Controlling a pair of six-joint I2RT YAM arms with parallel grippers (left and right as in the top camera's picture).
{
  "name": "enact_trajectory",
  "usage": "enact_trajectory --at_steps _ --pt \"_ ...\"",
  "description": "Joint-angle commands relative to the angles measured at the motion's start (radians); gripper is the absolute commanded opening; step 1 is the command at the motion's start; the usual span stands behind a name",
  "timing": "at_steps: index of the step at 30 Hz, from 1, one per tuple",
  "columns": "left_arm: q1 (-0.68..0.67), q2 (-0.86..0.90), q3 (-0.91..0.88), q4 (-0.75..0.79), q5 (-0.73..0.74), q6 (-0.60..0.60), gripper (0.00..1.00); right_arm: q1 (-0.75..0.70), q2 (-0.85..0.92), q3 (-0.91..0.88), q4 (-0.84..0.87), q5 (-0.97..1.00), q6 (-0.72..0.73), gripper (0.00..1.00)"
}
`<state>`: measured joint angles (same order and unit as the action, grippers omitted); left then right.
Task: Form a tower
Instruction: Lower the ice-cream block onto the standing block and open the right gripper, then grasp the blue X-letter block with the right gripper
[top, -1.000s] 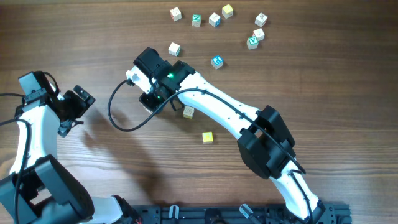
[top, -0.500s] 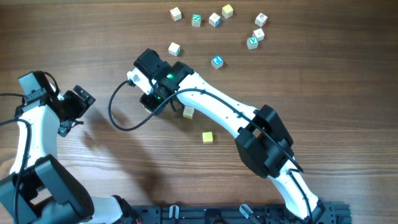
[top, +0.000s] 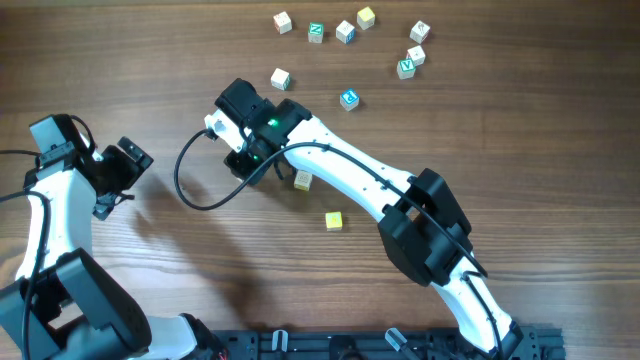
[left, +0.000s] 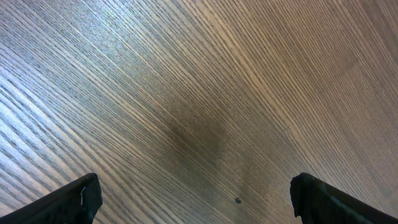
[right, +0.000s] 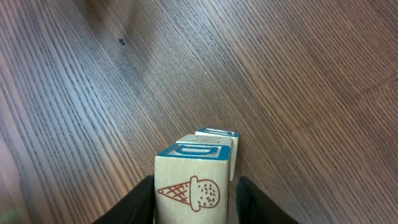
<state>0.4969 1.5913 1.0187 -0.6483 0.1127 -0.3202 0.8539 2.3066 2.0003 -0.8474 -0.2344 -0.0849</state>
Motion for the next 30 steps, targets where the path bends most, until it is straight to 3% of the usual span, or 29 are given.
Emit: enact_trajectory --at_steps 1,4,6,7,8,13,16,22,26,30 --pt "0.005 -0.011 0.016 0.001 0.001 -0.009 1.0 0.002 0.026 -0.013 0.009 0.009 0.005 0.47" --pt "0.005 -0.011 0.016 0.001 0.001 -0.009 1.0 0.002 0.026 -0.011 0.023 0.01 -0.009 0.56" --pt "0.005 -0.011 0.016 0.001 0.001 -0.009 1.0 0.002 0.023 -0.002 0.022 0.013 -0.019 0.74" --pt "0.005 -0.011 0.016 0.001 0.001 -0.009 1.0 0.002 0.019 0.009 0.02 0.03 -0.019 0.93" --pt "0.005 -0.011 0.016 0.001 0.001 -0.009 1.0 0.001 0.012 0.017 0.019 0.043 -0.02 0.99" --pt "0.005 -0.011 0.016 0.001 0.001 -0.009 1.0 -0.018 -0.102 0.032 -0.006 0.071 0.012 1.0" --pt "0.005 -0.011 0.016 0.001 0.001 -0.009 1.0 -0.063 -0.201 0.032 -0.039 0.174 0.182 1.0" --pt "0.005 -0.011 0.016 0.001 0.001 -0.009 1.0 -0.229 -0.23 -0.049 -0.113 0.209 0.723 1.0" --pt "0.005 -0.011 0.016 0.001 0.001 -0.009 1.0 -0.229 -0.23 -0.3 0.03 0.161 0.808 1.0" --pt "0.005 -0.011 0.016 0.001 0.001 -0.009 1.0 -0.205 -0.23 -0.415 0.08 0.149 0.97 1.0"
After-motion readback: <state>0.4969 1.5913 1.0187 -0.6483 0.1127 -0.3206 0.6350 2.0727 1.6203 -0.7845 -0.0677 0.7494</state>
